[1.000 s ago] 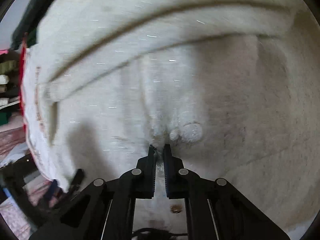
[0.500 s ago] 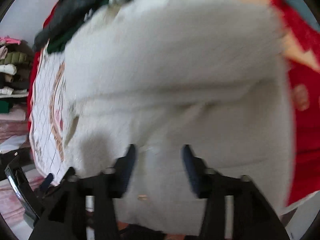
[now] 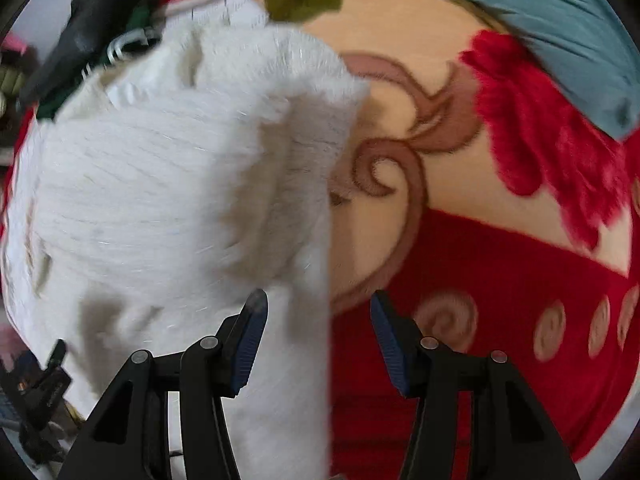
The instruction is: Fold large clothes
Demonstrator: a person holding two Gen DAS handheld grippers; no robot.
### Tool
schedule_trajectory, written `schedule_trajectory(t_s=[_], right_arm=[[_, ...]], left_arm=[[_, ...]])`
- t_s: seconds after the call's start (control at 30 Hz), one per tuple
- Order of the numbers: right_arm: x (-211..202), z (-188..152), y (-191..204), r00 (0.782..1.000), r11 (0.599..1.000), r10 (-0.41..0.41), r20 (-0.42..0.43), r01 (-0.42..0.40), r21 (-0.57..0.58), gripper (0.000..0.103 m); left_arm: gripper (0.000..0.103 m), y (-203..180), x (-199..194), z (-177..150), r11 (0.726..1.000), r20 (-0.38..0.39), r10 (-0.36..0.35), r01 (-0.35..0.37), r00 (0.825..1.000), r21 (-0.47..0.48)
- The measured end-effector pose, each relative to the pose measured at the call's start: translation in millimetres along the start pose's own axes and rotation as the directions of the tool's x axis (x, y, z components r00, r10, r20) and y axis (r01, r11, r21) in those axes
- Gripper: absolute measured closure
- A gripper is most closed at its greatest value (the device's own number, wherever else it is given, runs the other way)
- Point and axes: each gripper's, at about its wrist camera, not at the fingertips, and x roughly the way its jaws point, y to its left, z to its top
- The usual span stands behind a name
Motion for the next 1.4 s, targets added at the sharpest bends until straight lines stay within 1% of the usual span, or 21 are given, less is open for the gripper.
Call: schedule_trajectory(t_s=[0.03, 0.07, 0.13, 0.2, 0.27, 0.33, 0.37, 0.47, 0.57, 0.67, 0.73, 0.8, 0.83, 0.9, 0.97, 1.03, 1.1, 1.17, 1.2, 1.3, 1.4], right_arm=[[10, 3, -4, 1.0, 1.0, -0.006, -0.015, 0.005, -0.018, 0.052], [22, 6, -10, 0.999, 0.999, -0.02, -0.029, 0.018, -0.037, 0.059], [37, 9, -26, 0.999, 0.999, 0.015, -0.048, -0.016, -0.034, 0.058], [35, 10, -30, 0.998, 0.996, 0.04, -0.049, -0.043, -0.076, 0.059], [22, 9, -33, 0.994, 0.988, 0.098, -0.049, -0.103, -0.112, 0.059], [0, 5, -47, 0.978, 0.971, 0.205, -0.043, -0.208, -0.115, 0.058], [-11, 4, -54, 0.972, 0.964, 0.234, -0.036, -0.237, -0.123, 0.056], [-61, -3, -90, 0.958, 0.948, 0.287, 0.011, -0.282, -0.145, 0.056], [-101, -10, -133, 0.961, 0.953, 0.275, 0.042, -0.266, -0.148, 0.055], [-130, -17, -166, 0.974, 0.967, 0.216, 0.066, -0.204, -0.15, 0.05], [-139, -24, -189, 0.983, 0.976, 0.171, 0.068, -0.16, -0.148, 0.05], [-136, -30, -210, 0.989, 0.983, 0.135, 0.058, -0.127, -0.136, 0.05], [-132, -32, -217, 0.991, 0.985, 0.126, 0.049, -0.119, -0.127, 0.05], [-121, -38, -228, 0.993, 0.989, 0.117, 0.026, -0.114, -0.098, 0.05], [-110, -43, -229, 0.993, 0.99, 0.12, 0.014, -0.118, -0.079, 0.05], [-100, -48, -224, 0.993, 0.99, 0.118, 0.003, -0.117, -0.073, 0.05], [-91, -50, -217, 0.992, 0.989, 0.13, -0.007, -0.13, -0.068, 0.05], [-84, -49, -207, 0.991, 0.988, 0.134, -0.015, -0.134, -0.072, 0.05], [-81, -49, -203, 0.99, 0.988, 0.137, -0.017, -0.138, -0.071, 0.05], [-70, -43, -188, 0.988, 0.985, 0.155, -0.025, -0.156, -0.069, 0.05], [-56, -36, -169, 0.986, 0.983, 0.161, -0.032, -0.163, -0.088, 0.05]], left_arm=[[0.003, -3, 1, -3, 1.0, -0.008, 0.018, -0.018, 1.0, -0.014], [0.003, -6, 0, -7, 0.999, -0.018, 0.033, -0.034, 0.999, -0.027], [0.003, -11, 1, -13, 0.997, -0.043, 0.057, -0.059, 0.997, -0.051], [0.003, -13, -8, -19, 0.996, -0.049, 0.068, -0.071, 0.996, -0.062], [0.003, -15, -26, -24, 0.995, -0.031, 0.072, -0.074, 0.997, -0.065], [0.003, -19, -51, -32, 0.996, -0.006, 0.062, -0.062, 0.998, -0.059], [0.003, -22, -62, -35, 0.997, 0.003, 0.056, -0.055, 0.998, -0.053], [0.003, -32, -92, -46, 1.0, 0.034, 0.02, -0.019, 0.999, -0.023], [0.003, -52, -117, -63, 0.999, 0.041, -0.025, 0.024, 0.999, 0.023], [0.003, -79, -129, -84, 0.994, 0.022, -0.069, 0.067, 0.997, 0.09], [0.003, -102, -136, -103, 0.985, 0.003, -0.096, 0.094, 0.995, 0.145], [0.003, -126, -143, -121, 0.973, 0.012, -0.092, 0.087, 0.996, 0.215], [0.003, -141, -149, -131, 0.962, 0.03, -0.077, 0.067, 0.997, 0.263], [0.002, -170, -156, -150, 0.93, 0.085, -0.04, 0.006, 0.996, 0.368], [0.002, -200, -155, -169, 0.878, 0.155, 0.018, -0.09, 0.988, 0.47], [0.002, -219, -149, -179, 0.85, 0.21, 0.067, -0.166, 0.975, 0.5], [0.002, -234, -135, -183, 0.815, 0.248, 0.153, -0.264, 0.957, 0.516], [0.002, -241, -121, -182, 0.803, 0.263, 0.21, -0.319, 0.942, 0.502], [0.002, -243, -109, -179, 0.803, 0.241, 0.244, -0.335, 0.939, 0.493], [0.002, -238, -88, -168, 0.825, 0.178, 0.295, -0.344, 0.939, 0.449], [0.001, -226, -80, -156, 0.859, 0.141, 0.324, -0.354, 0.935, 0.369]])
